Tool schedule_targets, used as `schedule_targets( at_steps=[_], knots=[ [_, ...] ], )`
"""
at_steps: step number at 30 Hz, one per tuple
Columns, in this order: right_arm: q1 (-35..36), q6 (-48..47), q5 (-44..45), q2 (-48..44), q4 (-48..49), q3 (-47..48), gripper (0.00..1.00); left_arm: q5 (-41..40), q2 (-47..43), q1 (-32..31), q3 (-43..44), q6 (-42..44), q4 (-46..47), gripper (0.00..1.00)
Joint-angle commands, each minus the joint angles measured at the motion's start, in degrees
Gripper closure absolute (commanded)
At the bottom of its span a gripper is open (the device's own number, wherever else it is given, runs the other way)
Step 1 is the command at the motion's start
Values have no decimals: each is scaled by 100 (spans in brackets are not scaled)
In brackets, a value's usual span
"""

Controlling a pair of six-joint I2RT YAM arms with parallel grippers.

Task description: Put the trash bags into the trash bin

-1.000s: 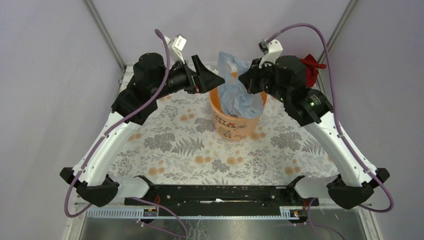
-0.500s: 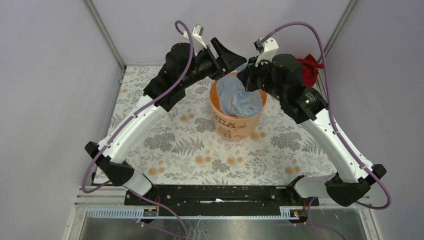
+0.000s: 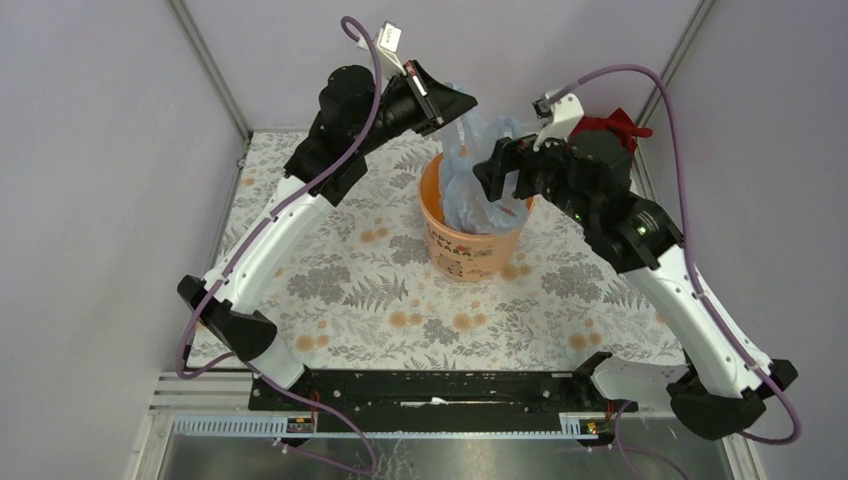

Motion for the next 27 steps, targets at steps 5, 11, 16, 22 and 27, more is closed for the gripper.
schedule_targets(
  at_steps=[5,11,16,22,27],
  knots=[
    [36,1116,220,-670,-260,77,0,1740,-569,309,-879,-48,1277,100],
    [36,1477,1111,-638,-605,190,0,2079,-825,409,-1334,-86,1513,100],
    [36,1498,1204,-344,-430,363,0,2142,-932,467,-1419,-95,1686,100],
    [37,1245,1700,13,-608,294,8,2226,-1002,506,-1446,-93,1644,100],
    [-4,547,2572,116,-662,329,0,2310,-1059,546,-1564,-78,1636,100]
  ],
)
